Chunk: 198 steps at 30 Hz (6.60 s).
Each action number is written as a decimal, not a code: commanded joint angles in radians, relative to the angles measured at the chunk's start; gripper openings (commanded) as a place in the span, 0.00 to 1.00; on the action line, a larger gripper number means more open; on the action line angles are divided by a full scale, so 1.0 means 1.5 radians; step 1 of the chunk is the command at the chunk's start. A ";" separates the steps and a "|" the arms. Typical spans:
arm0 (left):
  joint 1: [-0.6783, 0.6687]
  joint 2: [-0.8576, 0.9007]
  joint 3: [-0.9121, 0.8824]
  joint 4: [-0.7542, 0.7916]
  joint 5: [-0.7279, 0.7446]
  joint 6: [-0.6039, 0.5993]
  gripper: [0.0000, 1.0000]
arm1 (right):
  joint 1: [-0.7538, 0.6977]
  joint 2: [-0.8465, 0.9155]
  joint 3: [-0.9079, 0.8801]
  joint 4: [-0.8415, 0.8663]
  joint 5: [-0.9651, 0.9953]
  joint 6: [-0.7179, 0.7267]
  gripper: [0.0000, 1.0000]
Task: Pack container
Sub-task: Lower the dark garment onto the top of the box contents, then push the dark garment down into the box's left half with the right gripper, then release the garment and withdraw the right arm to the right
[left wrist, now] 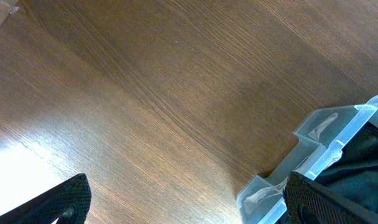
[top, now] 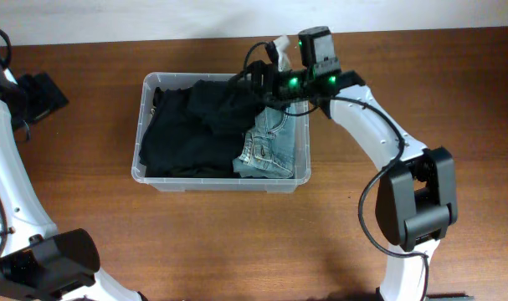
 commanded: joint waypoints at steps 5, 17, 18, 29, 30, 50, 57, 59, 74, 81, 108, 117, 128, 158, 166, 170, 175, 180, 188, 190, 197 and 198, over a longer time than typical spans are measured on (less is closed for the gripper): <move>0.001 -0.016 0.007 0.002 0.000 -0.006 1.00 | 0.011 -0.025 0.094 -0.223 0.321 -0.107 0.98; 0.001 -0.016 0.007 0.002 0.000 -0.006 0.99 | 0.035 -0.040 0.285 -0.330 0.366 -0.187 0.98; 0.001 -0.016 0.007 0.002 0.000 -0.006 0.99 | 0.039 -0.040 0.303 -0.339 0.365 -0.199 0.98; 0.001 -0.016 0.007 0.002 0.000 -0.006 0.99 | 0.141 -0.007 0.326 -0.361 0.518 -0.250 0.23; 0.001 -0.016 0.007 0.002 0.000 -0.006 0.99 | 0.149 0.002 0.326 -0.360 0.529 -0.248 0.20; 0.001 -0.016 0.007 0.002 0.000 -0.006 0.99 | 0.193 0.180 0.325 -0.366 0.501 -0.186 0.04; 0.001 -0.017 0.007 0.002 0.000 -0.006 0.99 | 0.226 0.189 0.332 -0.384 0.564 -0.186 0.04; 0.001 -0.016 0.007 0.002 0.000 -0.006 0.99 | 0.230 0.170 0.343 -0.391 0.593 -0.186 0.04; 0.001 -0.016 0.007 0.002 0.000 -0.006 0.99 | 0.271 0.105 0.448 -0.435 0.606 -0.185 0.04; 0.001 -0.016 0.007 0.002 0.000 -0.006 0.99 | 0.281 0.135 0.443 -0.431 0.646 -0.163 0.04; 0.001 -0.016 0.007 0.002 0.000 -0.006 0.99 | 0.282 0.220 0.444 -0.426 0.624 -0.163 0.04; 0.001 -0.017 0.007 0.002 0.000 -0.006 0.99 | 0.280 0.080 0.444 -0.462 0.709 -0.163 0.24; 0.001 -0.016 0.007 0.002 0.000 -0.006 0.99 | 0.224 -0.069 0.444 -0.614 0.784 -0.124 0.99; 0.001 -0.016 0.007 0.002 0.000 -0.006 1.00 | 0.172 -0.454 0.202 -0.815 0.746 -0.091 0.98; 0.001 -0.016 0.007 0.002 0.000 -0.006 0.99 | 0.172 -0.452 0.202 -0.815 0.690 -0.091 0.98; 0.001 -0.016 0.007 0.002 0.000 -0.006 0.99 | 0.172 -0.452 0.202 -0.815 0.691 -0.135 0.99; 0.001 -0.016 0.007 0.001 0.000 -0.006 0.99 | 0.172 -0.453 0.202 -0.815 0.684 -0.182 0.99; 0.001 -0.016 0.007 0.002 0.000 -0.006 0.99 | 0.172 -0.463 0.202 -0.815 0.684 -0.182 0.98; 0.001 -0.016 0.007 0.002 0.000 -0.006 0.99 | 0.166 -0.493 0.187 -0.815 0.720 -0.184 0.98; 0.001 -0.017 0.007 0.002 0.000 -0.006 1.00 | 0.146 -0.519 0.168 -0.814 0.721 -0.184 0.98; 0.001 -0.016 0.007 0.002 0.000 -0.006 0.99 | 0.014 -0.674 0.017 -0.745 0.714 -0.185 0.98; 0.001 -0.016 0.007 0.002 0.000 -0.006 0.99 | -0.005 -0.702 -0.013 -0.725 0.714 -0.187 0.98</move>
